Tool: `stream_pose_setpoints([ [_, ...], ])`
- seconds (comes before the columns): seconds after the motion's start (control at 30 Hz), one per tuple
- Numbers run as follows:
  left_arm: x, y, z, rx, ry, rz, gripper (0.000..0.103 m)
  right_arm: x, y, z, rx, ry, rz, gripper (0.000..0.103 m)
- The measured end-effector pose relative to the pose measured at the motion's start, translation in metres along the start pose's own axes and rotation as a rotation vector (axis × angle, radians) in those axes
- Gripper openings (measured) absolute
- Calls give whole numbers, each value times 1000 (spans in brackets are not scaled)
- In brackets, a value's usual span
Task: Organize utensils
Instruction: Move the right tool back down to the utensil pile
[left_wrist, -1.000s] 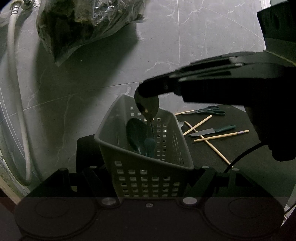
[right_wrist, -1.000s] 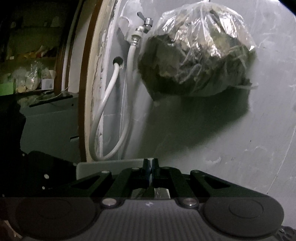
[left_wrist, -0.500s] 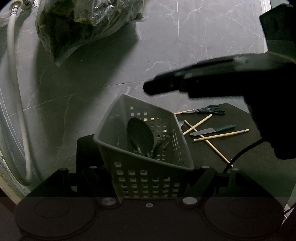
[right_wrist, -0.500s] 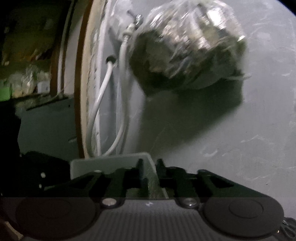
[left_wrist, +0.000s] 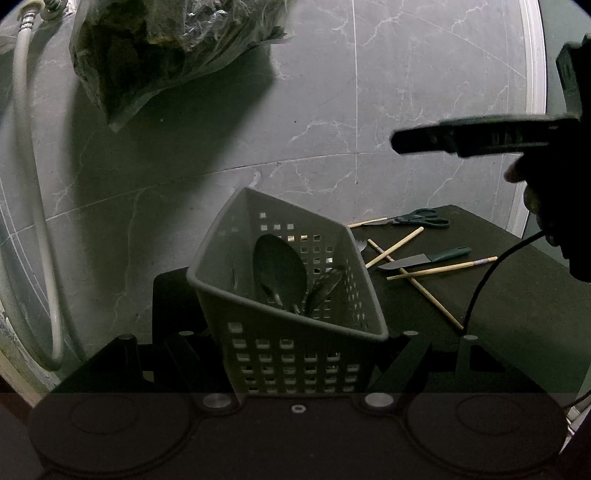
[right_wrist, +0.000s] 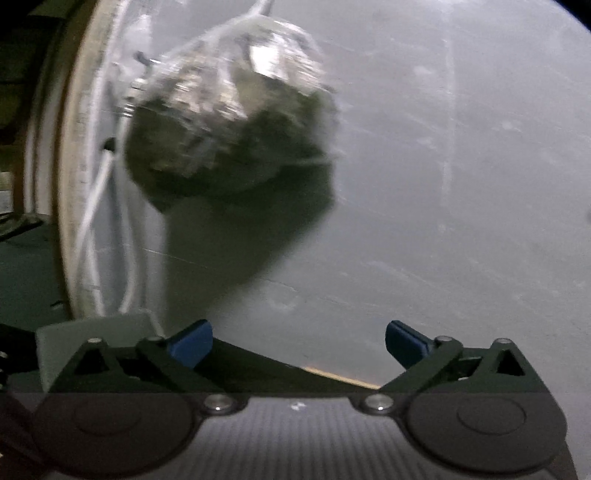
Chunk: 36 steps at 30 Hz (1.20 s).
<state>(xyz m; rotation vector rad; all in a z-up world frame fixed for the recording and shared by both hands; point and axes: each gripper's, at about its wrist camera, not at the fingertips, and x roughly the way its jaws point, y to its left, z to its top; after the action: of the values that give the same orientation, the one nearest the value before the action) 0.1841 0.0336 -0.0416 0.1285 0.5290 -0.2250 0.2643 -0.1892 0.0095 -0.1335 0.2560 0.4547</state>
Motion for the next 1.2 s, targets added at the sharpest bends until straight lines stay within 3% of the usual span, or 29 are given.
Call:
stream_pose_setpoints([
  [0.27, 1, 0, 0, 0, 3, 3, 77, 13, -17, -27, 51, 134, -81, 103],
  [0.6, 1, -3, 1, -4, 8, 16, 77, 38, -29, -54, 129, 296, -38, 103],
  [1.03, 1, -9, 2, -23, 16, 51, 77, 106, -53, -59, 272, 299, 8, 103],
  [1.2, 1, -10, 3, -29, 18, 59, 77, 142, -70, -64, 423, 343, 42, 103],
])
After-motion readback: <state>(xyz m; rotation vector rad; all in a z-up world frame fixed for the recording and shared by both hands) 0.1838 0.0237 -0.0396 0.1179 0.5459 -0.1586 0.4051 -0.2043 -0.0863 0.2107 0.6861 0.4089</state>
